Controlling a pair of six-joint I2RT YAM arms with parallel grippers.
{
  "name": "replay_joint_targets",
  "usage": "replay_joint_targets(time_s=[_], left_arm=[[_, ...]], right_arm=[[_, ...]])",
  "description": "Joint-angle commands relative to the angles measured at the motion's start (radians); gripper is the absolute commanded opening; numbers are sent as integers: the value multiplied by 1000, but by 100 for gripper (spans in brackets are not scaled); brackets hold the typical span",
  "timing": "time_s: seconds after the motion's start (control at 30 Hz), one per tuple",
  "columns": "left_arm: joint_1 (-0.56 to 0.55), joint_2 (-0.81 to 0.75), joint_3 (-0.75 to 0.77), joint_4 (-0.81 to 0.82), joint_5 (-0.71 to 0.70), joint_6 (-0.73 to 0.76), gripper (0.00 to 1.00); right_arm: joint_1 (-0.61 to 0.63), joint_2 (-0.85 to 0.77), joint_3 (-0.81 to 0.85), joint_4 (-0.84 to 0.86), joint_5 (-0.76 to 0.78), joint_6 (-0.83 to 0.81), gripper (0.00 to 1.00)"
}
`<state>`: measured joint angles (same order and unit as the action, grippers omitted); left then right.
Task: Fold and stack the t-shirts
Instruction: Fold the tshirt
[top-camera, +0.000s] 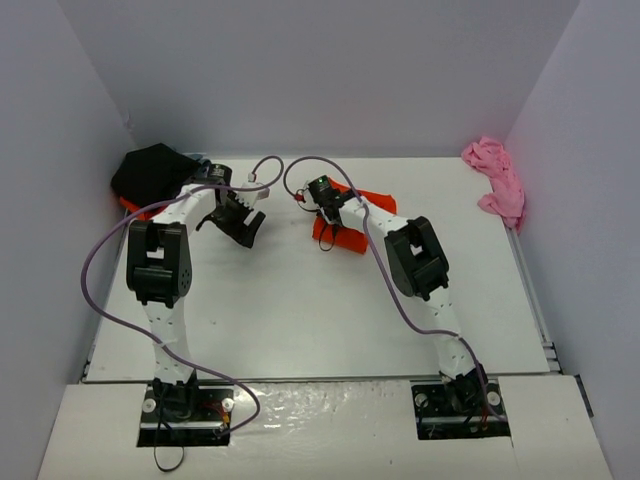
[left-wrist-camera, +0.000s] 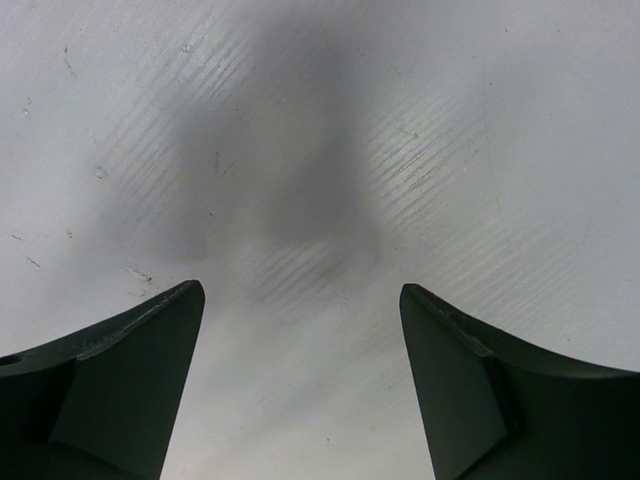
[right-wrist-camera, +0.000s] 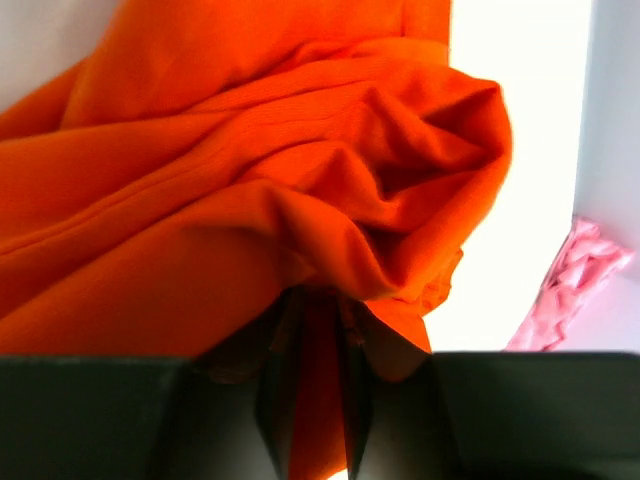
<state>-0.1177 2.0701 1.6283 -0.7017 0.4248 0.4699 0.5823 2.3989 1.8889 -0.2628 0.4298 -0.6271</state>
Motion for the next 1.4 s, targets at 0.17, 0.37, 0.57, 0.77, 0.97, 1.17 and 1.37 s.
replay_joint_targets(time_s=[0.17,0.37,0.57,0.77,0.97,1.17,1.37], left_arm=[[5,-85,56,34,58,-51,77],[10,34,285,-89,246,-140,76],[6,181,548,-181,414,-244,76],[-5,316,689,-206,610,-344,77],[-10,395,728,-184,719,-391,76],[-8,471,803,3,850,-638,77],[-21,549,741,569,984,-1167,84]], right_arm=[[-18,-100,47,134,174,34,85],[-64,-277,35,103,37,162,85],[-166,-456,-14,-47,-290,359,77],[-469,-488,-74,-172,-911,624,83],[-641,-359,-154,-209,-1321,649,78],[-648,-327,-226,-235,-1502,566,80],[-641,-333,-222,-267,-1531,540,82]])
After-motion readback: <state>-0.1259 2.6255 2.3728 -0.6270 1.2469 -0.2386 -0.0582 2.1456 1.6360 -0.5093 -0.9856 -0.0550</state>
